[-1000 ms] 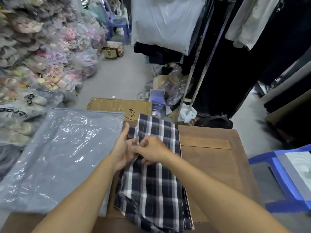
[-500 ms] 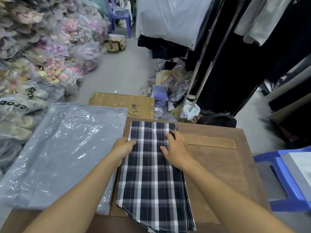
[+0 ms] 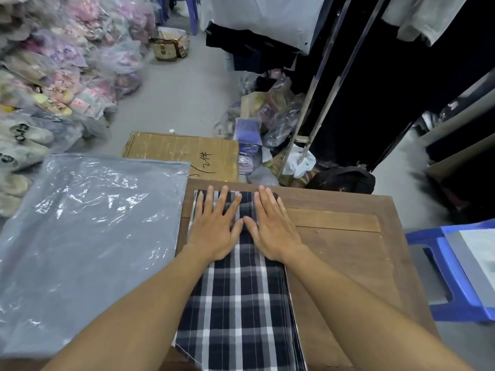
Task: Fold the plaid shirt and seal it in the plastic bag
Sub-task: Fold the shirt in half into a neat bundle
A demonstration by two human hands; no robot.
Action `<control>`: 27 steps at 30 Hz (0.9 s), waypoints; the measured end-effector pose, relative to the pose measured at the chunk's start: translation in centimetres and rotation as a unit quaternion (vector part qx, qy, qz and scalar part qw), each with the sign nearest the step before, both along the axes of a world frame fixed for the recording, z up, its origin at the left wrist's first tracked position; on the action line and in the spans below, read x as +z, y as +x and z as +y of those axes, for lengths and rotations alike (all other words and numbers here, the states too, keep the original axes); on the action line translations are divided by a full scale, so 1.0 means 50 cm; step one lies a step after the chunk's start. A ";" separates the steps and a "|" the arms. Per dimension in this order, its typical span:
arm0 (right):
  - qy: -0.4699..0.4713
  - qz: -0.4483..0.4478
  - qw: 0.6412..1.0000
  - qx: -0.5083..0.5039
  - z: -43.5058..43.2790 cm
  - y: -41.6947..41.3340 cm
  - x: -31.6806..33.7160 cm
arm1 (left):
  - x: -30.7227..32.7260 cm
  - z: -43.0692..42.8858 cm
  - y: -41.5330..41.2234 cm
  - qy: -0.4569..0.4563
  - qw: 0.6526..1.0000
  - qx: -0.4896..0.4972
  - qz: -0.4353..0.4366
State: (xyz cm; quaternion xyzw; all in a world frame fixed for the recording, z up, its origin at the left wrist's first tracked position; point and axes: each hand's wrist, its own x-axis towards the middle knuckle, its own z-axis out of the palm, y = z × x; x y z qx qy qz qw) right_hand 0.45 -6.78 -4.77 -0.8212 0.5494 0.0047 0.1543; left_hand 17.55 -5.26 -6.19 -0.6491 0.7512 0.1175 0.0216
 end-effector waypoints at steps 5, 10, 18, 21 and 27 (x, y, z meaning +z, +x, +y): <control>0.011 0.011 1.000 -0.004 0.002 0.001 -0.022 | -0.012 0.000 -0.002 -0.025 1.000 0.005 -0.010; 0.051 -0.027 0.998 -0.005 0.097 -0.013 0.032 | -0.013 0.002 -0.003 -0.026 1.000 0.010 -0.012; 0.061 0.038 0.997 0.010 0.290 -0.044 0.023 | -0.005 0.005 -0.007 -0.024 0.999 0.017 -0.022; 0.044 0.027 0.999 0.013 0.288 -0.044 0.010 | -0.001 0.003 -0.007 -0.012 0.999 0.014 -0.026; 0.057 -0.157 0.973 -0.161 0.297 -0.068 0.065 | 0.038 -0.031 0.005 -0.013 0.998 0.043 0.040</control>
